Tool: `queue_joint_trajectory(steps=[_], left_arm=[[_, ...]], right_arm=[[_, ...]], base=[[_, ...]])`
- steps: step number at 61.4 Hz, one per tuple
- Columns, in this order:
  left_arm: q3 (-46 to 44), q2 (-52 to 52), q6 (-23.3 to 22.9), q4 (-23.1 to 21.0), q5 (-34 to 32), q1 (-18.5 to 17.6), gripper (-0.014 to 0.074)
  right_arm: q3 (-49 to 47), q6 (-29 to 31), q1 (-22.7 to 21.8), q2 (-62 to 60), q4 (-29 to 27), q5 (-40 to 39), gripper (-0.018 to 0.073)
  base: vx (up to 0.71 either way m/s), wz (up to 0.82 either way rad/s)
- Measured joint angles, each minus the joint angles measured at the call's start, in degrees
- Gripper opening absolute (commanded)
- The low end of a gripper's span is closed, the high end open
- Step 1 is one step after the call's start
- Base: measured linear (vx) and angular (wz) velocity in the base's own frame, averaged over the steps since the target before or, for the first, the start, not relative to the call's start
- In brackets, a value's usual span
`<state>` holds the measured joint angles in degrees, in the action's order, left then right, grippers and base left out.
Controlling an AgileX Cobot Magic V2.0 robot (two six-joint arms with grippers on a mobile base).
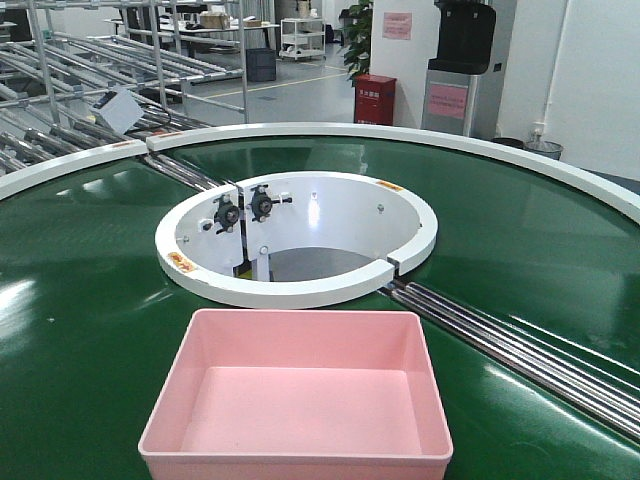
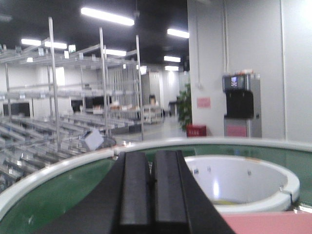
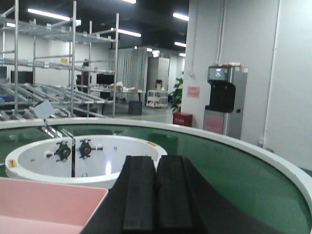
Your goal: Grab pink bin and stack on right shelf
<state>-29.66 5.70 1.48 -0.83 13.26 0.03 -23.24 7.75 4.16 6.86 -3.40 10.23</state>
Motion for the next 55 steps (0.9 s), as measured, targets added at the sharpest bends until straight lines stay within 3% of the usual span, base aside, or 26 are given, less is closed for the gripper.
queue_joint_trajectory(steps=[7,17,24,32,39,47,55], left_arm=[[-7.9,6.8,0.0,0.0,11.3,0.0,0.0003],[-10.4,14.0,0.0,0.0,22.4,0.0,0.0003],[-9.0,17.6,0.0,0.0,25.9,0.0,0.0003],[-8.1,19.4,0.0,0.0,25.4,0.0,0.0020],[-8.1,22.2,0.1,0.0,26.2,0.0,0.0125],[-9.5,28.2,2.1,0.0,28.6,0.0,0.0340],[-12.4,34.3,5.0,-1.3,29.2,-0.3,0.0498]], right_arm=[[-7.4,0.0,0.0,7.5,0.0,10.3,-0.0009],[-11.0,0.0,0.0,17.5,-0.2,20.6,-0.0009],[-11.0,0.0,0.0,23.9,-0.2,22.9,-0.0009],[-11.0,0.0,0.0,29.5,-0.1,23.5,0.0029],[-13.1,0.0,0.0,35.4,-0.1,26.6,0.0172],[-18.8,2.0,0.0,42.9,-0.1,31.5,0.0425],[-24.2,6.1,0.2,49.4,-2.2,33.5,0.0594]], base=[[0.00,0.00],[0.00,0.00],[0.00,0.00],[0.00,0.00],[0.00,0.00],[0.00,0.00],[0.00,0.00]])
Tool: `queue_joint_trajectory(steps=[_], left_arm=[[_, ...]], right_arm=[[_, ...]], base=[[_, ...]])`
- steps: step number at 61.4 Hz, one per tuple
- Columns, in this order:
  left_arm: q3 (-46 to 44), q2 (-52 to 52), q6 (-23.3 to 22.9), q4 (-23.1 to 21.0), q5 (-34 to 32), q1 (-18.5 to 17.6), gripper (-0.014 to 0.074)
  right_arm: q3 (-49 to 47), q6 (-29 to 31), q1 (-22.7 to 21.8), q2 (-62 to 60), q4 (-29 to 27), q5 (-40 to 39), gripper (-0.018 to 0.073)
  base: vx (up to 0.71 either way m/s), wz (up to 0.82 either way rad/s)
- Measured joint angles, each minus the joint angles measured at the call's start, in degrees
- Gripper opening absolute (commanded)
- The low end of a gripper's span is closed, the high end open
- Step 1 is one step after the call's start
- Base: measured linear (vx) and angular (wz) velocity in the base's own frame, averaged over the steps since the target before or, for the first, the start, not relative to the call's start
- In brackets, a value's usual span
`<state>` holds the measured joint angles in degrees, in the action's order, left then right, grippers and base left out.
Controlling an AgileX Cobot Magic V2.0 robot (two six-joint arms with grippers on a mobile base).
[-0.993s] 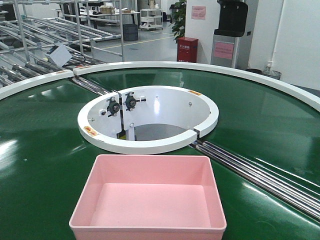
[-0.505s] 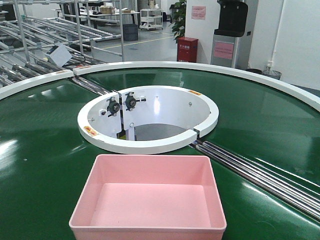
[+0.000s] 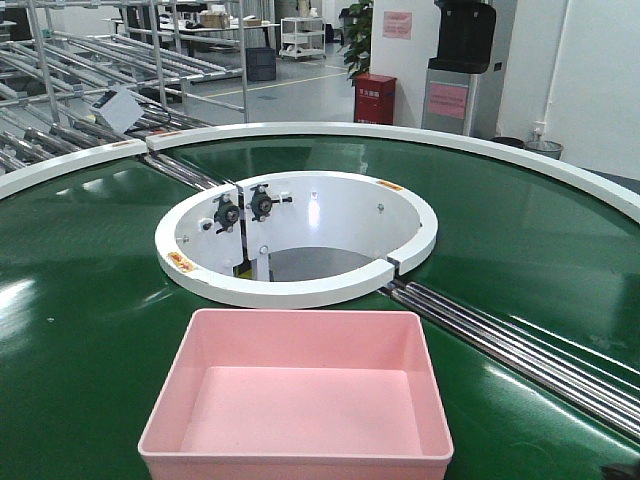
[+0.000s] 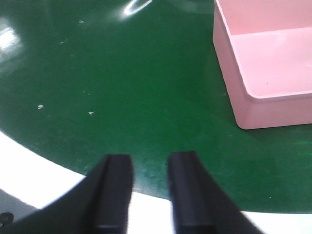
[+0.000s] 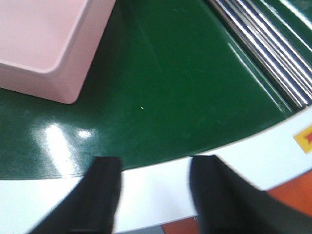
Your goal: Grab pink bin and stack on right shelf
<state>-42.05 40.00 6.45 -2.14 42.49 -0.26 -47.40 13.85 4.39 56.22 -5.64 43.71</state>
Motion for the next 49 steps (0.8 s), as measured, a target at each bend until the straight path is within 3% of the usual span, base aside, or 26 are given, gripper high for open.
queue_joint_trajectory(steps=[4,11,21,35,49], left_arm=[[-1.8,2.9,1.7,-1.5,0.0,-1.2,0.0543],[-5.9,9.2,5.6,-3.8,0.4,-4.3,0.0571],[-13.4,21.6,6.9,-4.4,3.1,-6.4,0.0571],[-25.6,39.8,7.1,-4.4,4.5,-8.8,0.0571],[-36.5,53.8,5.7,-4.4,4.5,-12.3,0.0571]], right_arm=[[-2.4,2.3,1.5,3.1,-0.6,0.7,0.0645],[-7.2,3.7,6.1,9.6,0.0,1.7,0.0655],[-15.8,-1.3,11.7,19.7,4.0,3.5,0.0631],[-30.4,-11.1,12.4,34.7,6.4,11.1,0.0607],[-43.0,-15.7,12.4,47.3,5.2,15.0,0.0598]], base=[[0.00,0.00],[0.00,0.00],[0.00,0.00],[0.00,0.00],[0.00,0.00]])
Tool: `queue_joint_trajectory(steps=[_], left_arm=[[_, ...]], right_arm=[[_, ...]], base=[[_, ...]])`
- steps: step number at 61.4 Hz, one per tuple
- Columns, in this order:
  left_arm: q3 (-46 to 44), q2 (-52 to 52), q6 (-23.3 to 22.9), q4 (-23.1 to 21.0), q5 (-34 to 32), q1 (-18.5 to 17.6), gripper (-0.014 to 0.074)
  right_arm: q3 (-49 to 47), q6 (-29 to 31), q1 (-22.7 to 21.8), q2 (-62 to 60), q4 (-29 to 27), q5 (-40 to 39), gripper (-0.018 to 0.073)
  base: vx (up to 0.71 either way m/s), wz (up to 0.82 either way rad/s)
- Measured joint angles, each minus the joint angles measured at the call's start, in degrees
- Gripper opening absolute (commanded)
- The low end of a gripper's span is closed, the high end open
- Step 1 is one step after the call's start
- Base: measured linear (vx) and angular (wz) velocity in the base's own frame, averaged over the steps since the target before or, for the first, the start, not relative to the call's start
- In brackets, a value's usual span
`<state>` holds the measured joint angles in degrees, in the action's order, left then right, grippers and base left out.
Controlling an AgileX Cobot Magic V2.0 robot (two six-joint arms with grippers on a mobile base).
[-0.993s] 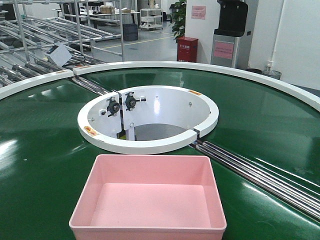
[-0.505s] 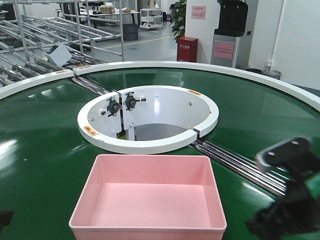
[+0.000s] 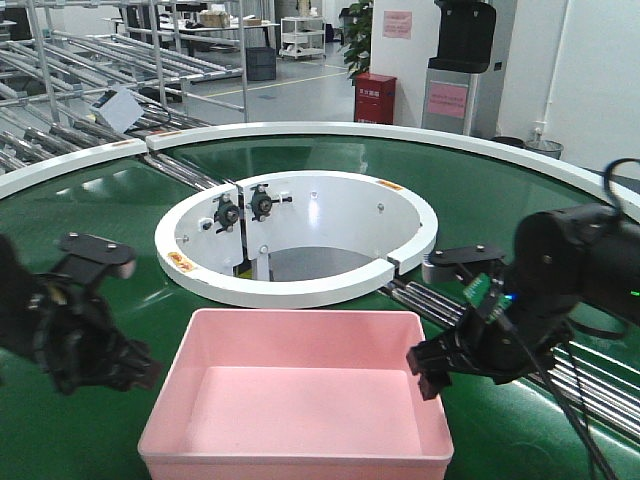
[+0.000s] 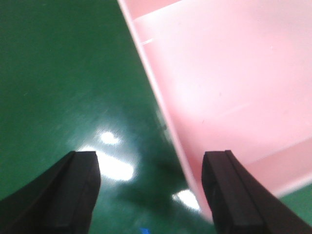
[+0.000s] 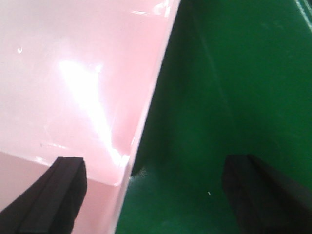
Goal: Grab pink bin and stack on right shelf
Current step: 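Lower both grippers toward the side walls of the pink bin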
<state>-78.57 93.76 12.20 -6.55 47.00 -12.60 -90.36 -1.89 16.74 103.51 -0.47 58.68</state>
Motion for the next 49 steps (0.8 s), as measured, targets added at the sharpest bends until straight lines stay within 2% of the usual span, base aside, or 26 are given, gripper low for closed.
queue_joint_trajectory(steps=[11,24,40,49], left_arm=[[-7.4,8.7,-6.7,-0.1,0.6,-1.0,0.0571],[-13.0,15.9,-11.1,0.0,2.0,-1.2,0.0570],[-13.7,19.8,-12.2,0.2,2.0,-1.2,0.0565],[-13.7,20.8,-12.8,0.4,2.0,-1.2,0.0537]], right_arm=[[-7.3,-2.8,0.1,7.1,-0.2,3.0,0.0593],[-12.3,-4.8,0.1,13.4,-0.1,4.5,0.0593],[-13.5,-5.7,0.1,18.0,-0.2,2.7,0.0587],[-13.5,-5.7,0.1,19.1,-0.6,1.7,0.0547]], base=[[0.00,0.00],[0.00,0.00],[0.00,0.00],[0.00,0.00]])
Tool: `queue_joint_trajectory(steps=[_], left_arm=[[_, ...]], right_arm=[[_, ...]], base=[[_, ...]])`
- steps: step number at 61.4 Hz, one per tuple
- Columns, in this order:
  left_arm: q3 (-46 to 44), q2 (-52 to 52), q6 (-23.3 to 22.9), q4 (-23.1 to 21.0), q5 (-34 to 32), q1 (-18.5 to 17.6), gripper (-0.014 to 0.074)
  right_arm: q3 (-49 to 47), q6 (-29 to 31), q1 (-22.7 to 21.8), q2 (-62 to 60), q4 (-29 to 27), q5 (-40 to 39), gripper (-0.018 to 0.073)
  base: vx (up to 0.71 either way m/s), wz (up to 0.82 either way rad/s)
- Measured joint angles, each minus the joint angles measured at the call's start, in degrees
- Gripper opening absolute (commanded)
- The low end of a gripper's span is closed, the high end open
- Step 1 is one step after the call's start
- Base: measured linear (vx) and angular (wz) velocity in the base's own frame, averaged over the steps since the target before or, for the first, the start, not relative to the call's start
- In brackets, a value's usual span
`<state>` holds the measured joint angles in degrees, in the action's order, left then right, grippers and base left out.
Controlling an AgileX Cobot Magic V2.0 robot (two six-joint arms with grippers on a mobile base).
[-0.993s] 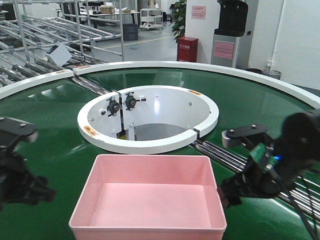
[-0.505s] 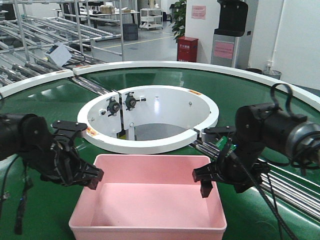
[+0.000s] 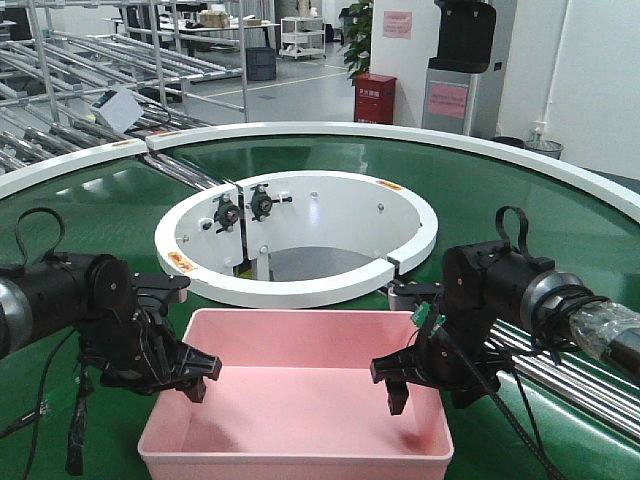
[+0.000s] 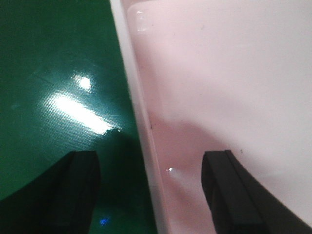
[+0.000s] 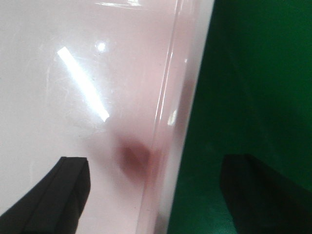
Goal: Grab pink bin and stack on right shelf
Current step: 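Lower both grippers toward the side walls of the pink bin, then close both grippers on opposite bin walls and lift the bin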
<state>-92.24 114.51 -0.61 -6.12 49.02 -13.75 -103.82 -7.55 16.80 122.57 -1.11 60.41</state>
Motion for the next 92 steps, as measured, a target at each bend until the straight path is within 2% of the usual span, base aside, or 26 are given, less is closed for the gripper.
queue_joint_trajectory(steps=[11,28,40,51,70,79,86,92], left_arm=[[0.0,0.9,-0.2,0.0,0.4,0.0,0.0452],[0.0,1.1,-1.0,0.2,-0.1,0.0,0.0242],[0.0,1.1,-4.1,2.0,0.0,-0.4,0.0146],[0.0,1.1,-7.6,4.2,0.0,-0.6,0.0118],[-1.0,-0.8,-8.4,5.4,1.7,-0.6,0.0118],[-2.1,-2.9,-8.4,5.5,3.1,-0.6,0.0119],[-2.2,-6.1,-8.4,5.5,3.5,-0.6,0.0119],[-2.0,-9.3,-8.5,5.7,4.3,-0.8,0.0119]], right_arm=[[-0.1,-0.3,0.0,0.0,-0.1,-0.1,0.0447],[-0.1,-1.8,0.0,0.0,-0.1,-0.1,0.0245],[-0.1,-4.3,0.0,0.0,0.0,-0.1,0.0198],[-0.1,-4.7,0.1,0.0,-0.5,-0.3,0.0164],[-0.1,-5.4,0.5,-0.4,-1.6,-0.9,0.0013],[0.0,-5.4,0.5,-3.4,-1.7,-1.1,0.0006],[0.0,-5.7,1.5,-7.4,1.1,-1.4,0.0010],[0.0,-7.3,3.6,-10.9,6.4,-1.4,0.0012]], base=[[0.00,0.00],[0.00,0.00],[0.00,0.00],[0.00,0.00],[0.00,0.00],[0.00,0.00],[0.00,0.00],[0.00,0.00]])
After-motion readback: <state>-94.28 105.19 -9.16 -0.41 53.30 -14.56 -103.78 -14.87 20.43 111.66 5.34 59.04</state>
